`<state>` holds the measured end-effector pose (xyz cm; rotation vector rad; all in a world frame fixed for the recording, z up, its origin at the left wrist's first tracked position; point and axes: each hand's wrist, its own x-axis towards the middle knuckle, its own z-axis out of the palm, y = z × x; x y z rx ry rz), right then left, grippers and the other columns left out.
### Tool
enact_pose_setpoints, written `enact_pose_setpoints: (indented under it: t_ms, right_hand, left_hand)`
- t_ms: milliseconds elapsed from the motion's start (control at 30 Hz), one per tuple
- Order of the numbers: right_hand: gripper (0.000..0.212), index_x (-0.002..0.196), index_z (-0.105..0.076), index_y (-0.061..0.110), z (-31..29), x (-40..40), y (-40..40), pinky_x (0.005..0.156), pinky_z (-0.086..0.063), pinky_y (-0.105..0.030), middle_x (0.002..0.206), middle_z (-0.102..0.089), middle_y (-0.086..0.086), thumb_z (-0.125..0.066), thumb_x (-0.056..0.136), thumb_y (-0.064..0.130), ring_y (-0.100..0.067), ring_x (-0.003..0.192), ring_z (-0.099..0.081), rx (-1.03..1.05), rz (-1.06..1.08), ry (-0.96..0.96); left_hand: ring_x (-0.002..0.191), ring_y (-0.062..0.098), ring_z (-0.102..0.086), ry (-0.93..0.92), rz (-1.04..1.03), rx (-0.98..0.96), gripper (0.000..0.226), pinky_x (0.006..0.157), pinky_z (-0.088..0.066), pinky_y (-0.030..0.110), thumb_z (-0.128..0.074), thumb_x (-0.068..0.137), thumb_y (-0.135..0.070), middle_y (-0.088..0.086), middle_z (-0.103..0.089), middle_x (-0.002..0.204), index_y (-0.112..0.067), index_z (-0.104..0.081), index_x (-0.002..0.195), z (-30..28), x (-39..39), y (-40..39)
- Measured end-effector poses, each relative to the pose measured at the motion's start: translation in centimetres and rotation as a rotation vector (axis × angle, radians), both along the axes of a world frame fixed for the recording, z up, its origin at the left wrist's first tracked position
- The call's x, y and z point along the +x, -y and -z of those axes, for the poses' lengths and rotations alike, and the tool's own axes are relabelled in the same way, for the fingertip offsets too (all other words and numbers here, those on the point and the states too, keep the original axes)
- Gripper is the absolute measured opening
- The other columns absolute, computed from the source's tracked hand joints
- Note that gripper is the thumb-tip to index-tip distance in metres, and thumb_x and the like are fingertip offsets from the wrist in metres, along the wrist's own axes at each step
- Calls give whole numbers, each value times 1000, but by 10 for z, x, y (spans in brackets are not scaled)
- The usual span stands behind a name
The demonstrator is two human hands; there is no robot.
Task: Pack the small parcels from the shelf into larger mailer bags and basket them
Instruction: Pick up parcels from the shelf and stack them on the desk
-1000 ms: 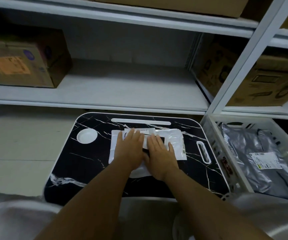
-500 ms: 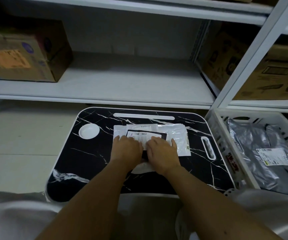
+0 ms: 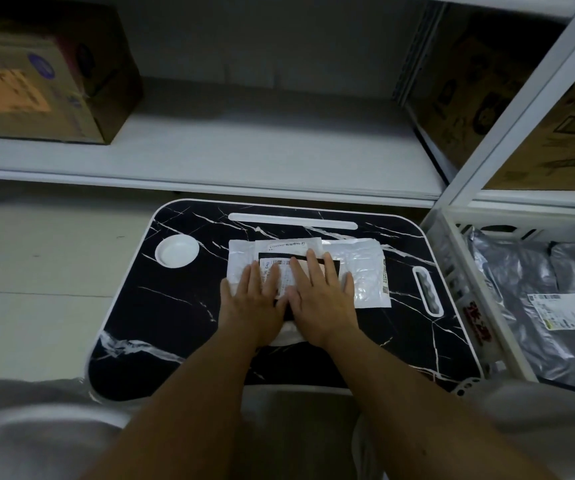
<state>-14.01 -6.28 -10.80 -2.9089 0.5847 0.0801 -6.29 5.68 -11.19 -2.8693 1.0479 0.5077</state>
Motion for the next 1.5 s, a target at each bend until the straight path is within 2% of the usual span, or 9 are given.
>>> enact_pose_setpoints:
  t_ms: [300,433,567,767,933,1100,1300,1400,1500]
  right_hand:
    - [54,151,-1,43,6,4,-1,116,-9,-59,162,15,1,-20,102,51,-39,147,6,68,76,-37]
    - [50,152,-11,39,0,6,1,117,-18,-54,163,8,4,-21,104,43,-36,148,1,158,88,6]
    - [51,153,-21,23,-9,3,7,111,-35,-46,163,-7,-5,-31,104,35,-30,144,-25,229,250,176]
    - [110,153,-10,10,-24,-16,34,116,-12,-58,159,-3,-24,-42,78,83,-40,147,-3,259,719,0]
    - [129,153,-6,12,-22,-16,49,113,-19,-59,156,-16,-23,-42,61,95,-38,144,-18,394,784,-102]
    - [130,153,-9,13,-23,-10,51,106,-31,-54,147,-33,-19,-47,58,94,-37,134,-31,357,751,-80]
    - [129,151,-11,9,-25,-6,39,103,-38,-52,146,-33,-18,-61,59,85,-37,132,-37,503,790,26]
    - [120,149,-11,7,-25,-2,29,94,-44,-43,144,-36,-19,-72,67,68,-38,126,-46,718,804,123]
    - [100,141,-23,6,-27,-2,19,84,-43,-35,135,-50,-15,-75,71,55,-35,118,-53,784,798,182]
  left_hand:
    - [148,27,13,-5,-84,32,62,115,0,60,-9,100,-49,5,13,161,-27,21,149,-4,0,3]
    - [148,32,4,-24,-230,-25,61,113,-9,61,-27,100,-41,7,0,161,-31,2,152,-9,3,5]
    - [143,38,-14,-146,-541,-202,55,112,-24,55,-35,98,-35,21,-13,155,-18,-18,147,-13,10,0]
    - [133,35,-31,-265,-742,-447,80,107,-32,49,-49,89,-57,22,-35,142,-1,-25,141,-8,14,2]
    - [129,32,-36,-197,-789,-488,94,100,-37,50,-59,77,-68,15,-39,138,-5,-29,139,-19,8,15]
    - [129,36,-37,-282,-916,-479,110,102,-37,50,-70,66,-70,20,-35,139,-2,-25,139,-16,16,16]
    - [105,34,-60,-418,-932,-588,88,80,-51,42,-75,72,-56,15,-55,118,0,-32,125,-8,22,13]
    - [94,30,-65,-452,-953,-617,84,74,-53,36,-77,69,-56,7,-59,103,2,-43,118,-1,27,11]
    - [84,29,-67,-500,-971,-633,79,75,-58,43,-82,61,-53,10,-65,100,-1,-54,114,6,29,8]
